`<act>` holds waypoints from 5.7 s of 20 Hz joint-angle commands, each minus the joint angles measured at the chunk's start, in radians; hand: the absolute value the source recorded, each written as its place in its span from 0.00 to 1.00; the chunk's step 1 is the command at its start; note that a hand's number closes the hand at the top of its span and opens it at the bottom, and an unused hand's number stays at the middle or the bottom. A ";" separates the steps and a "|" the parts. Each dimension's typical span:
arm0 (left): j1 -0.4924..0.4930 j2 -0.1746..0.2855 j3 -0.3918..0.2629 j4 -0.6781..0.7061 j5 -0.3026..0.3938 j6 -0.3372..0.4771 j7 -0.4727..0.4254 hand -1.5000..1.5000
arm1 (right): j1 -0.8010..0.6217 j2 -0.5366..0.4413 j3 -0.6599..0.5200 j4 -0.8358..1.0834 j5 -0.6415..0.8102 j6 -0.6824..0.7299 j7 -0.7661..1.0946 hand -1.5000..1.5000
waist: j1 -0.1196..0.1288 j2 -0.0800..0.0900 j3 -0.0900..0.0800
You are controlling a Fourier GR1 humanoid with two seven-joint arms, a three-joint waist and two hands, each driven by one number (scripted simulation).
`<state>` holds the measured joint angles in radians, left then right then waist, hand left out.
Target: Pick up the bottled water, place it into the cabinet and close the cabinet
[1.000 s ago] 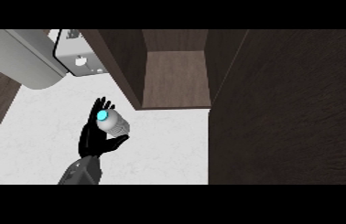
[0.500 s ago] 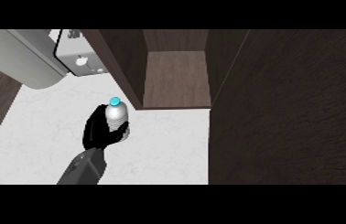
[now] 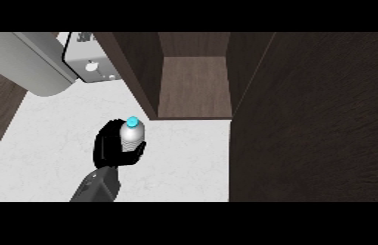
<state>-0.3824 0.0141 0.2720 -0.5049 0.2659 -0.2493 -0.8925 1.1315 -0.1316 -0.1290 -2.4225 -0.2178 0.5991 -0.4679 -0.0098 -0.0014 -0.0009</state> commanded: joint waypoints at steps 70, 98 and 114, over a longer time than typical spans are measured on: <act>-0.606 -0.014 -0.593 -0.064 0.313 0.922 0.343 1.00 | -0.210 -0.037 -0.141 -0.002 -0.211 0.040 0.160 0.00 | -0.047 0.018 0.000; -0.757 -0.014 -0.491 0.109 0.304 0.665 0.274 0.00 | -0.231 0.001 -0.129 -0.064 -0.187 0.022 0.200 0.00 | -0.014 0.005 0.000; -0.345 -0.014 -0.758 -0.506 0.311 0.764 0.413 0.00 | -0.245 0.012 -0.065 -0.100 -0.171 -0.023 0.280 0.00 | 0.027 -0.008 0.000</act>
<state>-0.8595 0.0002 -0.4358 -0.8646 0.5966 0.4907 -0.4718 0.8691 -0.1411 -0.2127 -2.3823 -0.3719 0.6115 -0.2551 0.0080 -0.0088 -0.0011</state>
